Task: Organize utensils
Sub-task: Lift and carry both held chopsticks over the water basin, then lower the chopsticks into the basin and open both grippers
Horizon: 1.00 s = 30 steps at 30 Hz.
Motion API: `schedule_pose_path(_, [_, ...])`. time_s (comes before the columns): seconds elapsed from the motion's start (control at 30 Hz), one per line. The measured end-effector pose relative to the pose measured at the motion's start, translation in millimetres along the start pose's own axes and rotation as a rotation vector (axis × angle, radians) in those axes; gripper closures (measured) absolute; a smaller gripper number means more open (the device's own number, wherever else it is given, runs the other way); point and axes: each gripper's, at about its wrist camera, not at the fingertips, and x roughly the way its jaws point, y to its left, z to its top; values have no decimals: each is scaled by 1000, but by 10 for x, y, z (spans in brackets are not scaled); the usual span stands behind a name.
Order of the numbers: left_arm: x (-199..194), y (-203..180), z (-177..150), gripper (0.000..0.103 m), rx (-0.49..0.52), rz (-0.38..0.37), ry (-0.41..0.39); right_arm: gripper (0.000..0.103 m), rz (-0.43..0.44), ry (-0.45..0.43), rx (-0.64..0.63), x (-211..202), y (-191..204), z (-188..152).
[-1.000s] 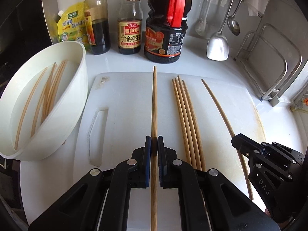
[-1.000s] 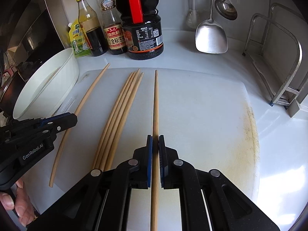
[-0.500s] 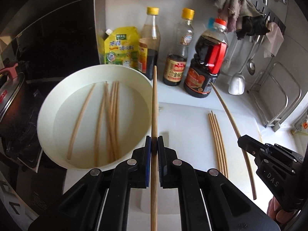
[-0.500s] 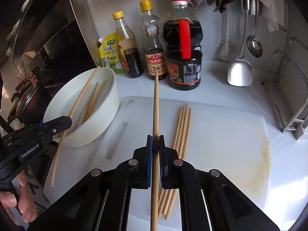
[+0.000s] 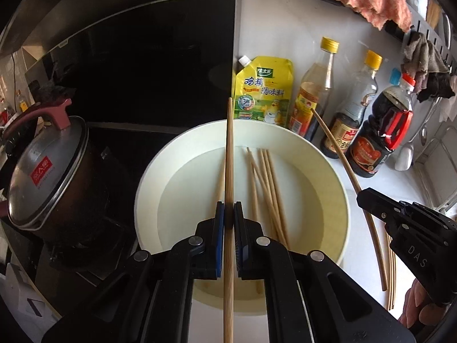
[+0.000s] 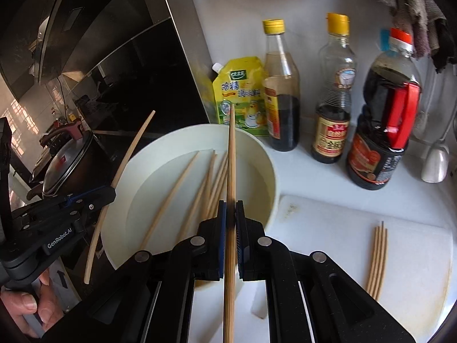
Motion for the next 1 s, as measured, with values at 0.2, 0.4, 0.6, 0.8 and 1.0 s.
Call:
schedule_pose_path(0.2, [351,167,82,96,17,-20,54,97,9,59,41,415,144,83])
schedule_pose_path(0.4, [652,198,96,96,16,-54,109,97,-17,122,77,707,177,57])
schedule_pose_path(0.6, [849,173,79,95,30,-67,143,97,-41,169,102,880,158,6])
schedule_pose_path(0.8, [985,181,46,95,39,-73,182,96,-59,183,117,967,142,-18])
schedule_pose_path(1.0, [1015,253,27,94,12,-74,201,96,-69,181,113,986,166,-11])
